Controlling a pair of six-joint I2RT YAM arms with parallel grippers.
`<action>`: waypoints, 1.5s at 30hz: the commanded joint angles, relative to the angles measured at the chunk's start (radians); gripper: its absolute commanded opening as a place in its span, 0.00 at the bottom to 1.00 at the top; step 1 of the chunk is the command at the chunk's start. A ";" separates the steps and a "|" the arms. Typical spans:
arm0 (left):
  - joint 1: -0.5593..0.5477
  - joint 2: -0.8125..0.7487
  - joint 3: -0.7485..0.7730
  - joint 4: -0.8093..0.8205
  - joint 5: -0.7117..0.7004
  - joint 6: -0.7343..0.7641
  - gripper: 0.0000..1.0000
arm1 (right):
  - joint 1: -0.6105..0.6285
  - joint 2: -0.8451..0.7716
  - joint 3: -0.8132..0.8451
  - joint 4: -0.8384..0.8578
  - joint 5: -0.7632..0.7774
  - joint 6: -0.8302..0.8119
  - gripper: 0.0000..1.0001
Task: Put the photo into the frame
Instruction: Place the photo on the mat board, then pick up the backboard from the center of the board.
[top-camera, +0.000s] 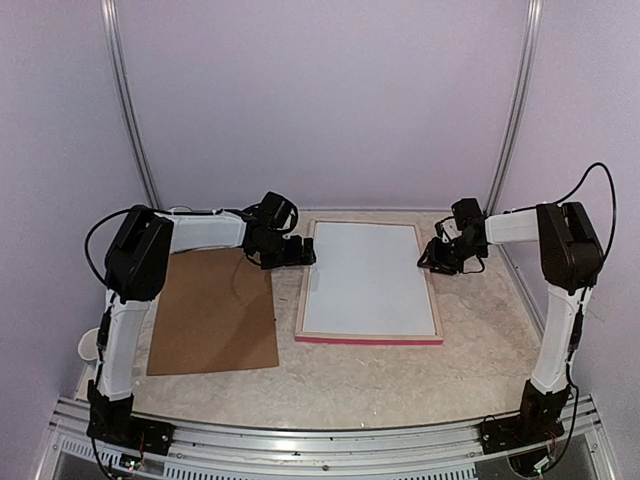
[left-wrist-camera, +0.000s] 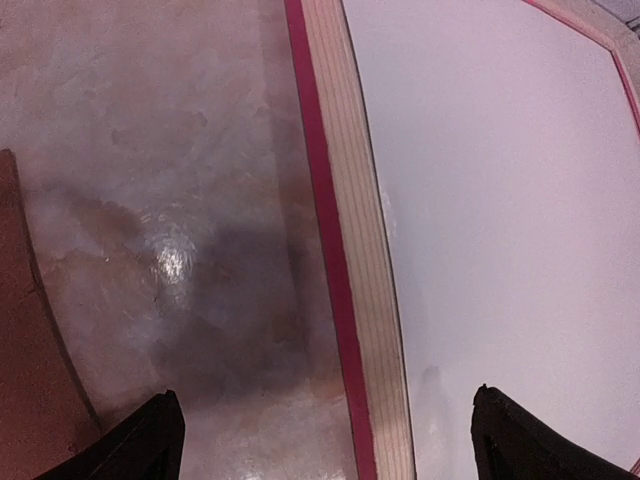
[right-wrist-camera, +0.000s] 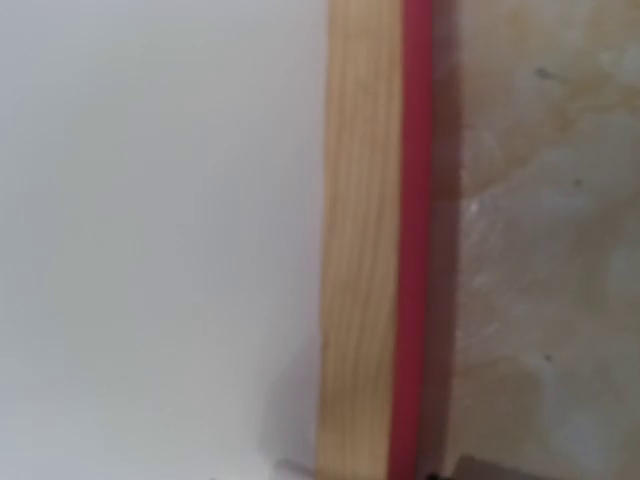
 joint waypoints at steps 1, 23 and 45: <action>0.019 -0.175 -0.111 0.028 0.001 0.008 0.99 | 0.038 -0.065 0.026 -0.063 0.111 -0.039 0.48; 0.476 -0.746 -0.793 0.130 0.091 -0.067 0.99 | 0.474 -0.001 0.484 -0.232 0.228 -0.046 0.99; 0.646 -0.774 -0.934 0.154 -0.024 -0.151 0.99 | 0.707 0.482 0.956 -0.264 0.020 0.050 0.89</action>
